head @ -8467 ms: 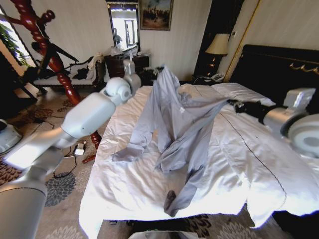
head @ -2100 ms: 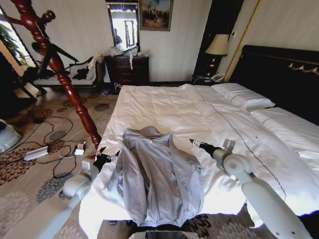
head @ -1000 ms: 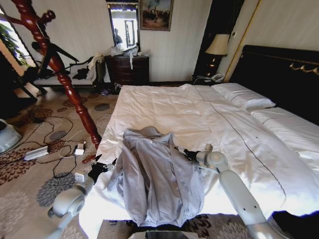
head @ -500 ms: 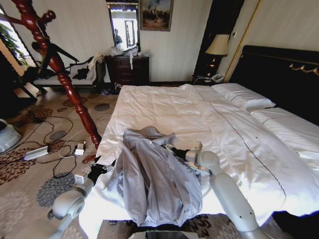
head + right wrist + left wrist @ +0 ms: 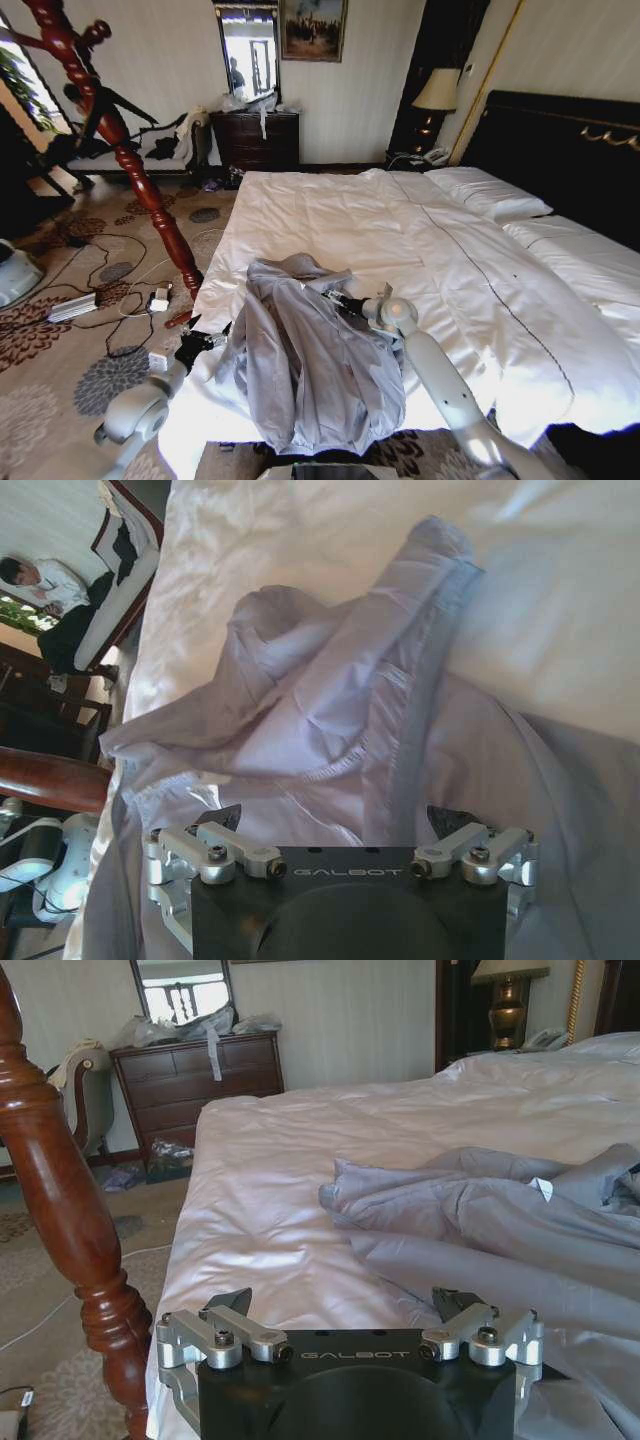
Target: Pick up the clothes from the bed and hang them on the clothes hanger.
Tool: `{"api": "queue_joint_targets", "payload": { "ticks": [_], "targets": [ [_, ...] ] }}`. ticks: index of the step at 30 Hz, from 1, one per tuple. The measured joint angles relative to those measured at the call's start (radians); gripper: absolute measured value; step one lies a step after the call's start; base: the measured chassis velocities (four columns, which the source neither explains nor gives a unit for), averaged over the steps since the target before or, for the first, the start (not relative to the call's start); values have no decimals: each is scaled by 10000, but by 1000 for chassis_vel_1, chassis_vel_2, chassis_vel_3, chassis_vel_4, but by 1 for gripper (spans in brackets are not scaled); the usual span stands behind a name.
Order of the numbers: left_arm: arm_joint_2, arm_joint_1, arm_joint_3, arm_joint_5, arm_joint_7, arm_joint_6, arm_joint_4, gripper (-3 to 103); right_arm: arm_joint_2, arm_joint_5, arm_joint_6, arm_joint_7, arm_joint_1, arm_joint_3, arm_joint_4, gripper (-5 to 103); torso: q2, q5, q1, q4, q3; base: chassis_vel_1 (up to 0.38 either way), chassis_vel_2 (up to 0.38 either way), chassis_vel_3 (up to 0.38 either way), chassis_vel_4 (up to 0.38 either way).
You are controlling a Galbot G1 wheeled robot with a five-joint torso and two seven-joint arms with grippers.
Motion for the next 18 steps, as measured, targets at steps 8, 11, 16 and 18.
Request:
{"api": "queue_joint_targets", "payload": {
  "ticks": [8,11,16,18],
  "targets": [
    [21,11,-33,-69,-6,0,-43,100,200,-561,3,-638,684,398,-686,100,0,0,1,2,0,0,0,0,0],
    [18,91,-86,-69,-8,0,-62,100,142,-1064,157,-1157,815,593,-983,100,0,0,0,-1,0,0,0,0,0],
    [63,192,-96,-69,-16,3,-139,100,244,-1562,304,-1986,1156,866,-2104,100,0,0,1,0,0,0,0,0,0],
    [105,204,-96,-70,-35,8,-163,100,330,-1722,368,-2179,1254,922,-2423,100,0,0,0,0,0,0,0,0,0]
  ]
}}
